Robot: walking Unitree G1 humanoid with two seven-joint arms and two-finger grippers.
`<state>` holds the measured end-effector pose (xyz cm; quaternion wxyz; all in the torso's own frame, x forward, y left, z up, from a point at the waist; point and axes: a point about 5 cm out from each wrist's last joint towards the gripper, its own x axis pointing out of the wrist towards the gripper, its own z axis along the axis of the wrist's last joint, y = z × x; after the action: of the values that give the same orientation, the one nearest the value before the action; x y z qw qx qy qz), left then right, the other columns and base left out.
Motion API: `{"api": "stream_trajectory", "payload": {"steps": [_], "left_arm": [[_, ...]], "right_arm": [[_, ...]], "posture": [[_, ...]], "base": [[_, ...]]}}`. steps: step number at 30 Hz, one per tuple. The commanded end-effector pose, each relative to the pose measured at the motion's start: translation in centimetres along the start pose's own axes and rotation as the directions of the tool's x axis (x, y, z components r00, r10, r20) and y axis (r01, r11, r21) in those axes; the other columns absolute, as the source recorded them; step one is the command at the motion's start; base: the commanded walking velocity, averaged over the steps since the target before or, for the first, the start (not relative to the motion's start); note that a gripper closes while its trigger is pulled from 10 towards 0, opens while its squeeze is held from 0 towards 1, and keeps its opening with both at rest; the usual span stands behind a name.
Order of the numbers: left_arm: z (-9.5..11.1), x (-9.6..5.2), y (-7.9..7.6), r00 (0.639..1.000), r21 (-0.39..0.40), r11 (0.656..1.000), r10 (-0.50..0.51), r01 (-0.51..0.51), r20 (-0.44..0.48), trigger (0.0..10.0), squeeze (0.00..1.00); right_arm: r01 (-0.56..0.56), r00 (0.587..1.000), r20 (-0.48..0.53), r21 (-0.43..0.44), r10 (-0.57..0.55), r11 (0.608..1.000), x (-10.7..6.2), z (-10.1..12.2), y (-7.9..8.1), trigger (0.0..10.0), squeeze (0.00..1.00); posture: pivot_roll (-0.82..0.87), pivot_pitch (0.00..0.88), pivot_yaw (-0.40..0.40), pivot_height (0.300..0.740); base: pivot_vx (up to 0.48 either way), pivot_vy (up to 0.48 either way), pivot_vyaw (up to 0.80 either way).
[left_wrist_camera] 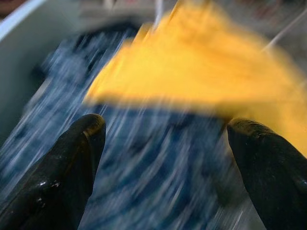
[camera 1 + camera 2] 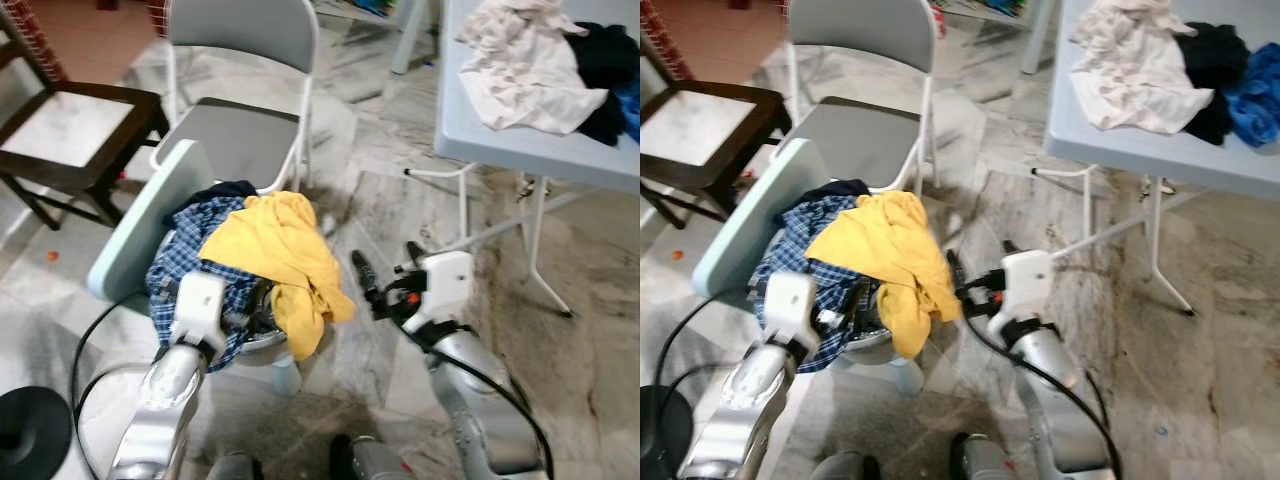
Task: Hang hanger
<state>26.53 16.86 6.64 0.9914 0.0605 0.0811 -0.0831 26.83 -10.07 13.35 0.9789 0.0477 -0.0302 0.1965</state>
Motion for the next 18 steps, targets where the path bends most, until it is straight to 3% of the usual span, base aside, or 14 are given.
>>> {"api": "stream_trajectory", "payload": {"steps": [1, 7, 13, 18], "left_arm": [[-0.2, 0.0, -0.6, 1.0, 0.01, 1.0, -0.014, 0.014, -0.016, 10.0, 0.0], [-2.3, -0.8, -1.2, 0.994, 0.022, 0.997, -0.068, 0.07, -0.09, 10.0, 0.0], [-2.6, -0.4, -1.5, 0.991, 0.054, 0.994, -0.09, 0.095, -0.095, 10.0, 0.0], [-2.7, 0.3, -1.2, 0.993, 0.1, 0.992, -0.073, 0.082, -0.089, 10.0, 0.0]], "right_arm": [[0.021, 0.999, -0.026, -0.002, -0.021, 1.0, -0.6, -0.4, -0.7, 10.0, 0.0], [-0.018, 0.999, -0.048, 0.006, 0.018, 1.0, -0.7, -0.4, -0.4, 10.0, 0.0], [-0.115, 0.988, -0.098, 0.023, 0.116, 0.993, -1.2, -0.7, 0.1, 10.0, 0.0], [-0.109, 0.987, -0.115, 0.013, 0.11, 0.994, -1.7, -0.8, -0.2, 10.0, 0.0]], "posture": [[-0.01, 0.229, -0.051, 0.74], [-0.01, 0.24, -0.072, 0.74], [-0.02, 0.245, -0.078, 0.74], [-0.04, 0.257, -0.078, 0.74]], "base": [[0.0, 0.0, 0.0], [0.0, 0.0, 0.0], [0.0, 0.0, 0.0], [0.0, 0.0, 0.0]]}}
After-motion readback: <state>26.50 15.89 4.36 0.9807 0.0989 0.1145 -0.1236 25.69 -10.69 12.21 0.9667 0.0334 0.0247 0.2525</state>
